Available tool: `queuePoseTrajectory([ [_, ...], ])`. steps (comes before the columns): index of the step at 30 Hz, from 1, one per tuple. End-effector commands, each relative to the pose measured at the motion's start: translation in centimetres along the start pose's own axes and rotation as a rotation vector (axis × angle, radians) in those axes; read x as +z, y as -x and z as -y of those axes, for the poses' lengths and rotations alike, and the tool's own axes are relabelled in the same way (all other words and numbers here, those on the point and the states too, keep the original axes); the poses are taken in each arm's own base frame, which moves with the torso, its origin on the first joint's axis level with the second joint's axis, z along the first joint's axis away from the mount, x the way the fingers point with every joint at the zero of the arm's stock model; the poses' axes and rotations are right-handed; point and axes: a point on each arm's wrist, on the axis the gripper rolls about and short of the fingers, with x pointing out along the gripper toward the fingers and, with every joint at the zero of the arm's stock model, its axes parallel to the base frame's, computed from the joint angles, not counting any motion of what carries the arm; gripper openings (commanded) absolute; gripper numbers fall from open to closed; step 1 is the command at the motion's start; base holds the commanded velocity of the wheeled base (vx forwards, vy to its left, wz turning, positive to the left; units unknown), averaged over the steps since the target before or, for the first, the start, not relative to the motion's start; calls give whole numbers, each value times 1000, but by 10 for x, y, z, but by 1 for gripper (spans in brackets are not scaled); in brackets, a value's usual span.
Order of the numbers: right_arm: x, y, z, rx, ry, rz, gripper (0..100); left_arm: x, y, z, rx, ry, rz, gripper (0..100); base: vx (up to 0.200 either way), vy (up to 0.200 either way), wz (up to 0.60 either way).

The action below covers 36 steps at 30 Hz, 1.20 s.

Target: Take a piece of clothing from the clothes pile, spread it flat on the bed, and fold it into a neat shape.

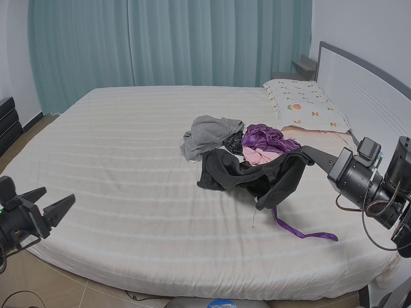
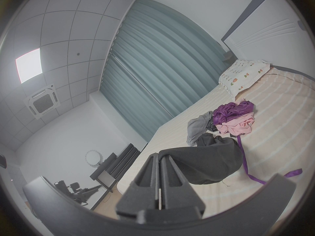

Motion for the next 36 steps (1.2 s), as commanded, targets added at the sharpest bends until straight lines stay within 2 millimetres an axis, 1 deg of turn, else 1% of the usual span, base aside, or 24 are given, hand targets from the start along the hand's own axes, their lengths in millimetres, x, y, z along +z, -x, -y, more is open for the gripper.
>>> queuePoseTrajectory([
  [1, 11, -1, -9, 37, 8, 46, 0, -27, -74, 5, -91, 7, -251, 100, 0, 0, 0],
  [5, 9, 0, -11, 47, 9, 37, 0, -42, -102, 16, -143, -15, -324, 100, 0, 0, 0],
  [8, 12, 1, -14, 59, 21, 49, 0, -57, -124, 28, -175, -40, -381, 100, 0, 0, 0],
  [10, 13, 1, -15, 64, 32, 51, 0, -68, -142, 38, -178, -64, -401, 100, 0, 0, 0],
  [11, 12, 1, -15, 65, 32, 47, 0, -69, -146, 40, -177, -68, -399, 100, 0, 0, 0],
  [13, 12, 1, -15, 65, 32, 47, 0, -69, -146, 40, -177, -68, -399, 100, 0, 0, 0],
  [14, 3, 1, -17, 71, 26, 13, 0, -81, -175, 63, -162, -24, -370, 100, 0, 0, 0],
  [15, 4, 1, -17, 71, 26, 17, 0, -83, -178, 67, -162, -14, -364, 100, 0, 0, 0],
  [17, 8, -2, -20, 81, 30, 35, 0, -90, -192, 85, -162, 33, -334, 100, 0, 0, 0],
  [19, 10, -2, -24, 94, 31, 46, 0, -98, -204, 94, -172, 27, -329, 100, 0, 0, 0],
  [20, 10, -2, -24, 95, 31, 45, 0, -98, -205, 94, -172, 27, -329, 100, 0, 0, 0],
  [21, 10, -1, -26, 104, 32, 46, 0, -102, -216, 102, -191, 26, -314, 100, 0, 0, 0],
  [22, 10, -1, -28, 110, 31, 44, 0, -103, -222, 106, -197, 28, -305, 100, 0, 0, 0],
  [23, 10, -1, -28, 110, 31, 44, 0, -103, -222, 106, -197, 28, -305, 100, 0, 0, 0],
  [24, 9, -2, -32, 124, 36, 44, 0, -107, -234, 112, -208, 31, -297, 100, 0, 0, 0],
  [25, 9, -2, -32, 124, 38, 45, 0, -108, -236, 113, -209, 30, -297, 100, 0, 0, 0],
  [26, 9, -2, -33, 128, 47, 44, 0, -115, -244, 119, -216, 25, -304, 100, 0, 0, 0],
  [28, 8, -3, -33, 130, 54, 41, 0, -121, -252, 125, -227, 18, -309, 100, 0, 0, 0],
  [29, 7, -2, -34, 133, 57, 38, 0, -126, -260, 130, -227, 15, -305, 100, 0, 0, 0],
  [34, 5, -1, -39, 154, 87, 33, 0, -128, -289, 141, -233, 25, -257, 100, 0, 0, 0],
  [35, 5, -1, -39, 154, 87, 33, 0, -128, -289, 141, -233, 25, -257, 100, 0, 0, 0],
  [36, 5, -1, -38, 153, 93, 32, 0, -128, -304, 146, -236, 32, -230, 100, 0, 0, 0],
])
